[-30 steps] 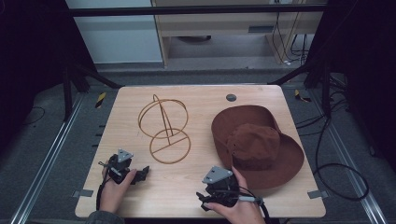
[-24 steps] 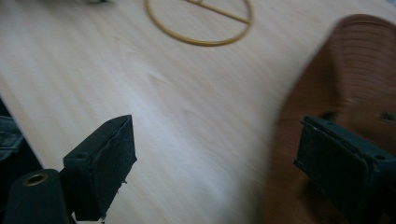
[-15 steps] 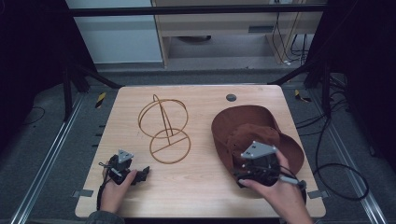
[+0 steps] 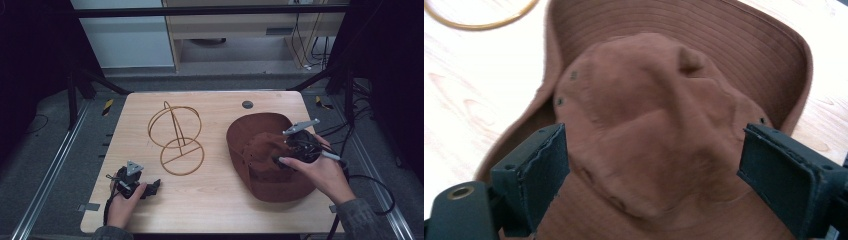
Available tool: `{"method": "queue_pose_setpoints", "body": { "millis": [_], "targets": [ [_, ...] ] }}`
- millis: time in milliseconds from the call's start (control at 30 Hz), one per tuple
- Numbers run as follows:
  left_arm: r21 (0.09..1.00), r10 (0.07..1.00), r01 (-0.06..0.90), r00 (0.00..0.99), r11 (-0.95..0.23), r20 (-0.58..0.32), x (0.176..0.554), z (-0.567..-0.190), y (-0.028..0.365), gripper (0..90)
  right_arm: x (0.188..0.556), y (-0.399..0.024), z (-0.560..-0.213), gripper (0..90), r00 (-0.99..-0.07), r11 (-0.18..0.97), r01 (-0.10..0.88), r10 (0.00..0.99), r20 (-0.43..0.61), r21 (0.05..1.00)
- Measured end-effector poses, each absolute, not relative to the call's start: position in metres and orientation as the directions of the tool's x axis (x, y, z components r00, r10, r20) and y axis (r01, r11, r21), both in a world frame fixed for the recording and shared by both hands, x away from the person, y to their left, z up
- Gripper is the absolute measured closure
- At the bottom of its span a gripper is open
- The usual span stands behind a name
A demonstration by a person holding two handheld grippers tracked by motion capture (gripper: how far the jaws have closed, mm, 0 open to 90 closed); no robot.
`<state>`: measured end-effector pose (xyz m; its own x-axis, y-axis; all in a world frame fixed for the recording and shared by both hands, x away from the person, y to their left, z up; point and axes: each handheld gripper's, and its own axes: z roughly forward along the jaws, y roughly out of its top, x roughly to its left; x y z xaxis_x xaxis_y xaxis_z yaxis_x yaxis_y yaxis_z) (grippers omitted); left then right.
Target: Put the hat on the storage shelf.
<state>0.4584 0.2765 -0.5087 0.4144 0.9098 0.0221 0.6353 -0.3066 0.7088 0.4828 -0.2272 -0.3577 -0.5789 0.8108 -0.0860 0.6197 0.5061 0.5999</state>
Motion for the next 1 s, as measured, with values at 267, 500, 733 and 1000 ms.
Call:
{"method": "queue_pose_setpoints", "body": {
  "millis": [267,500,733,1000],
  "targets": [
    [0.707,0.907,0.635,0.421,-0.311,0.021,0.458,-0.509,0.276,0.0,0.516,-0.225,-0.354,15.2,-0.605,0.526,0.645,0.795,-0.05,0.555],
    [0.707,0.903,0.632,0.43,-0.317,0.021,0.458,-0.509,0.275,0.0,0.539,-0.217,-0.356,20.1,-0.632,0.556,0.676,0.775,-0.008,0.484],
    [0.71,0.902,0.63,0.432,-0.316,0.019,0.459,-0.509,0.274,0.0,0.555,-0.21,-0.362,26.3,-0.655,0.602,0.681,0.756,-0.022,0.416],
    [0.709,0.899,0.627,0.438,-0.323,0.021,0.459,-0.509,0.274,0.0,0.565,-0.203,-0.374,31.1,-0.671,0.625,0.698,0.741,0.014,0.349]
  ]
}}
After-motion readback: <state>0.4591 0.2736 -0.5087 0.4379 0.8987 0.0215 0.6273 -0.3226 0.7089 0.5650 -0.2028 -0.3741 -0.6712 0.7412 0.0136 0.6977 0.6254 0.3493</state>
